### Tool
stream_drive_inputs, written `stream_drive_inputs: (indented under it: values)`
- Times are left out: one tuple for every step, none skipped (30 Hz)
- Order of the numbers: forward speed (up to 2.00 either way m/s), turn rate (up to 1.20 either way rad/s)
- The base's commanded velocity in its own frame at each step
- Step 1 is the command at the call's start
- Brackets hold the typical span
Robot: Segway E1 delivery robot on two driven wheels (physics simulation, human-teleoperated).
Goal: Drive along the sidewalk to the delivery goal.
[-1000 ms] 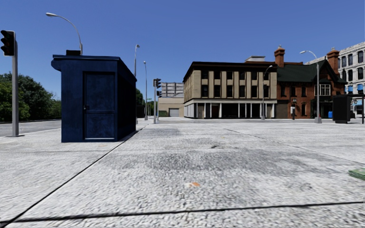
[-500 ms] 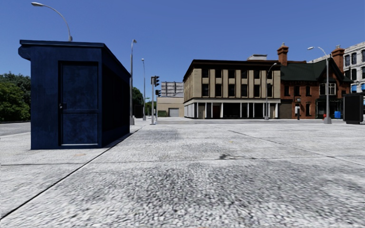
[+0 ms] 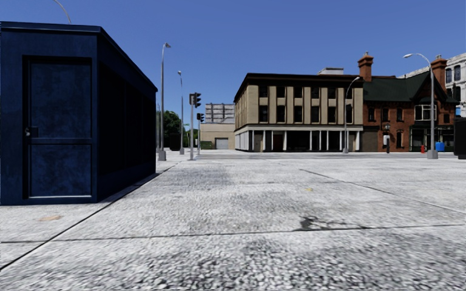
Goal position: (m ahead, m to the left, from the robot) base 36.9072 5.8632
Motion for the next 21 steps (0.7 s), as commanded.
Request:
stream_drive_inputs:
  values:
    - [2.0, 0.03]
    - [2.0, 0.03]
    - [2.0, 0.04]
    - [2.0, 0.04]
    - [2.0, 0.05]
    - [2.0, 0.05]
    - [2.0, 0.1]
    - [2.0, 0.15]
    - [2.0, 0.16]
    - [2.0, 0.16]
    - [2.0, 0.17]
    - [2.0, 0.17]
    - [2.0, 0.17]
    - [2.0, 0.17]
    - [2.0, 0.17]
    - [2.0, 0.17]
    - [2.0, 0.17]
    - [2.0, 0.17]
    - [2.0, 0.17]
    - [2.0, 0.17]
    - [2.0, 0.17]
